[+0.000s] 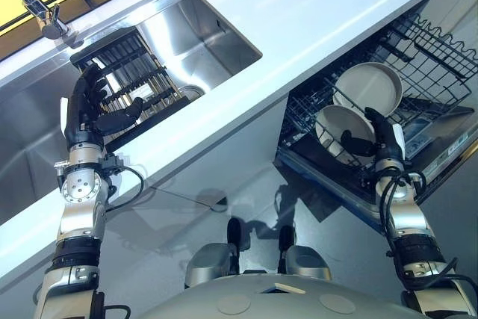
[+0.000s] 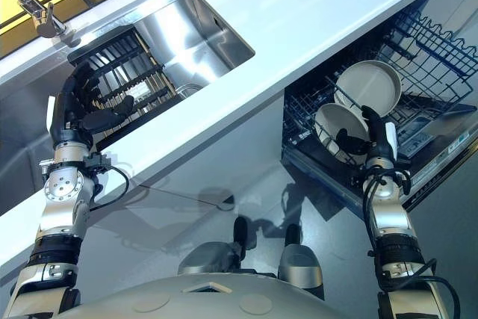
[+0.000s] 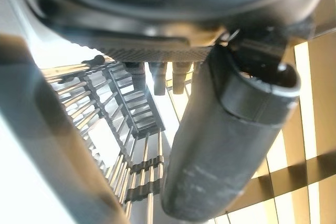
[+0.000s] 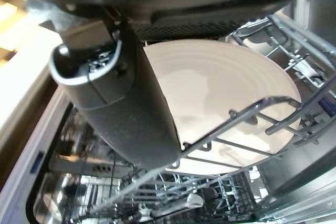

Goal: Pick up plates and place into dishwasher.

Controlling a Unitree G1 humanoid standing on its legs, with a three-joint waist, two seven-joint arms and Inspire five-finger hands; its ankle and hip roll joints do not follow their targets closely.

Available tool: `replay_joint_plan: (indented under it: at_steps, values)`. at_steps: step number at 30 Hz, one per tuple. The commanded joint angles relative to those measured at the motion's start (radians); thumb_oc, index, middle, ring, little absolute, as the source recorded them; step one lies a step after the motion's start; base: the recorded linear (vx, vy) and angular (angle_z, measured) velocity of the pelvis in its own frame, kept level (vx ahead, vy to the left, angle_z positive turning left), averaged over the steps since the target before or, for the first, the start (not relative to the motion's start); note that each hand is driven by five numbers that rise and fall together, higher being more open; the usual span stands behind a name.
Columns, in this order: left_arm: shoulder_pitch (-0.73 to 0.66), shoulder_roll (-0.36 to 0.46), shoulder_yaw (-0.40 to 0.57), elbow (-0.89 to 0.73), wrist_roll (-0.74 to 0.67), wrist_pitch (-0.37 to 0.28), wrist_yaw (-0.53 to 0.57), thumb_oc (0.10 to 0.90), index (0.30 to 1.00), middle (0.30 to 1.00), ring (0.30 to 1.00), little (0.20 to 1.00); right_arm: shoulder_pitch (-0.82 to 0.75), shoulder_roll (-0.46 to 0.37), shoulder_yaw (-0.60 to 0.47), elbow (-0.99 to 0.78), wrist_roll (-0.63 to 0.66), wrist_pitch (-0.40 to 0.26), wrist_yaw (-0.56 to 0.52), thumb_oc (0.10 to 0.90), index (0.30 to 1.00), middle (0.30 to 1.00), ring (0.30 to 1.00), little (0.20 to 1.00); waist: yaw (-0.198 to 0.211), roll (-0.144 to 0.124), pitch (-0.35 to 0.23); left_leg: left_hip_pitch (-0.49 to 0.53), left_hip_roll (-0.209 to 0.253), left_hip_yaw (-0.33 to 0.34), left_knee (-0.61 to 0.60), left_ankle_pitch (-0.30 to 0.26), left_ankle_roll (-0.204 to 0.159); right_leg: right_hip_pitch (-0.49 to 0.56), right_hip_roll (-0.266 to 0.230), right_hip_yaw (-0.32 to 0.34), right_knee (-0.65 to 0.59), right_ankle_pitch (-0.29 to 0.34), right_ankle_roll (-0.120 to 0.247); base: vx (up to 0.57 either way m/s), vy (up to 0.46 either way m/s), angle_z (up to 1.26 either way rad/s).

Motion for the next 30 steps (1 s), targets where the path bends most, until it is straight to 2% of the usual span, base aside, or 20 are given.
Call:
replay_joint_plan:
  at_steps: [1, 9, 17, 22, 25, 30]
  values:
    - [0.006, 0.06, 0.061, -0.052, 0.022, -0.066, -0.012, 0.8, 0.9, 0.9, 0.9, 0.9, -0.002, 0.012, -0.082, -0.149, 0.065, -0.174, -0.011, 0.8, 0.9, 0.9, 0.9, 0.9, 0.009, -0.049, -0.089, 0.031, -0.081, 0.033, 0.013, -0.098, 0.069, -0.112, 0.006, 0.015, 0.187, -0.068, 0.033, -0.02, -0.084, -0.08]
    - [0.041, 0.058, 0.107, -0.018, -0.006, -0.083, -0.049, 0.8, 0.9, 0.9, 0.9, 0.9, 0.055, 0.038, -0.175, -0.177, 0.21, -0.235, 0.077, 0.8, 0.9, 0.9, 0.9, 0.9, -0.024, -0.049, -0.139, 0.046, -0.07, 0.056, 0.002, -0.113, 0.06, -0.084, 0.025, 0.022, 0.146, -0.086, 0.026, -0.02, -0.087, -0.05]
    - [0.055, 0.06, 0.132, 0.019, -0.017, -0.109, -0.064, 0.8, 0.9, 0.9, 0.9, 0.9, 0.092, 0.056, -0.199, -0.156, 0.242, -0.28, 0.113, 0.8, 0.9, 0.9, 0.9, 0.9, -0.034, -0.058, -0.17, 0.039, -0.054, 0.079, 0.002, -0.118, 0.04, -0.063, 0.047, 0.005, 0.104, -0.097, 0.017, -0.02, -0.081, -0.05]
    - [0.055, 0.062, 0.139, 0.035, -0.018, -0.117, -0.066, 0.8, 0.9, 0.9, 0.9, 0.9, 0.101, 0.073, -0.206, -0.115, 0.325, -0.288, 0.068, 0.8, 0.9, 0.9, 0.9, 0.9, -0.035, -0.059, -0.18, 0.038, -0.047, 0.083, 0.002, -0.12, 0.034, -0.058, 0.05, -0.002, 0.102, -0.107, 0.012, -0.02, -0.046, -0.02]
    - [0.055, 0.061, 0.145, 0.04, -0.019, -0.119, -0.065, 0.8, 0.9, 0.9, 0.9, 0.9, 0.101, 0.108, -0.23, -0.073, 0.454, -0.277, 0.061, 0.8, 0.9, 0.9, 0.9, 0.9, -0.037, -0.055, -0.187, 0.037, -0.044, 0.085, 0.002, -0.122, 0.031, -0.054, 0.049, -0.008, 0.099, -0.112, 0.01, 0.0, 0.0, 0.0]
    - [0.055, 0.059, 0.154, 0.042, -0.019, -0.111, -0.069, 0.8, 0.9, 0.9, 0.9, 0.9, 0.108, 0.157, -0.231, -0.025, 0.522, -0.255, 0.057, 0.8, 0.9, 0.9, 0.9, 0.9, -0.04, -0.044, -0.194, 0.039, -0.043, 0.087, 0.002, -0.124, 0.03, -0.053, 0.044, -0.012, 0.101, -0.119, 0.007, 0.0, 0.0, 0.0]
